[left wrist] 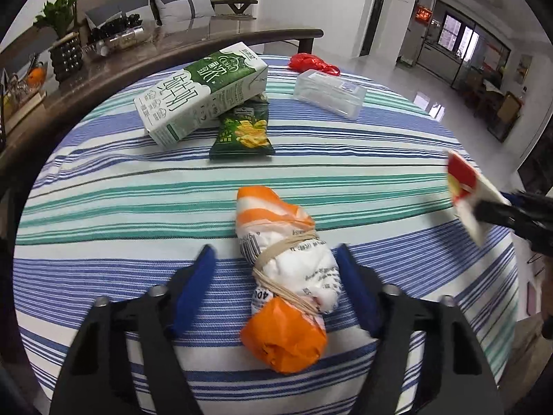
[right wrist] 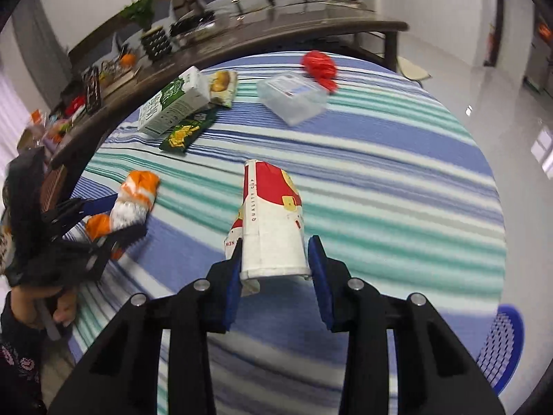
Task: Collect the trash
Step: 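Carry the bundle and paper cup over the blue wastebasket and open both tools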
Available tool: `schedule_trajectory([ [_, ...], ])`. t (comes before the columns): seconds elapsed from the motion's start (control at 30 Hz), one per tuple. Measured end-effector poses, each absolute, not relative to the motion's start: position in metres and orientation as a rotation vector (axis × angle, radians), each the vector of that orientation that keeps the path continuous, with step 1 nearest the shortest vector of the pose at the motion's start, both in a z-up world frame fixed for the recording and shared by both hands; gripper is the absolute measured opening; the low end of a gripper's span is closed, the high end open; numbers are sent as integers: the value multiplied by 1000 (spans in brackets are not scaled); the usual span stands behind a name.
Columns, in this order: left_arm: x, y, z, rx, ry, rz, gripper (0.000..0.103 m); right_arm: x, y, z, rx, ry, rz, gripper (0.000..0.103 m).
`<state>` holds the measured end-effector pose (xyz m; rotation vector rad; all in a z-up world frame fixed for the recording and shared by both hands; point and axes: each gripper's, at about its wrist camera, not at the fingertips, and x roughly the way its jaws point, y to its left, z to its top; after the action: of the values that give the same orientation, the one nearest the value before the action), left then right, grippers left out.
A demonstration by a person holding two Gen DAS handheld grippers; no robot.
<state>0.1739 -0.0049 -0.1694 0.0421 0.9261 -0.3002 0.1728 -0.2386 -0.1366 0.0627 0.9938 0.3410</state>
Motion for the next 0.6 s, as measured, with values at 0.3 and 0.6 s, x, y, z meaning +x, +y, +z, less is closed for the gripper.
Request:
schedule_trajectory([
  [0.3,170,-11,-166,5,902,-402,48,144,-246,-140,136,967,345,35],
  [0.6,168,-33,-161,26,880,-468,48,140,-251,-138,180,957,342,35],
])
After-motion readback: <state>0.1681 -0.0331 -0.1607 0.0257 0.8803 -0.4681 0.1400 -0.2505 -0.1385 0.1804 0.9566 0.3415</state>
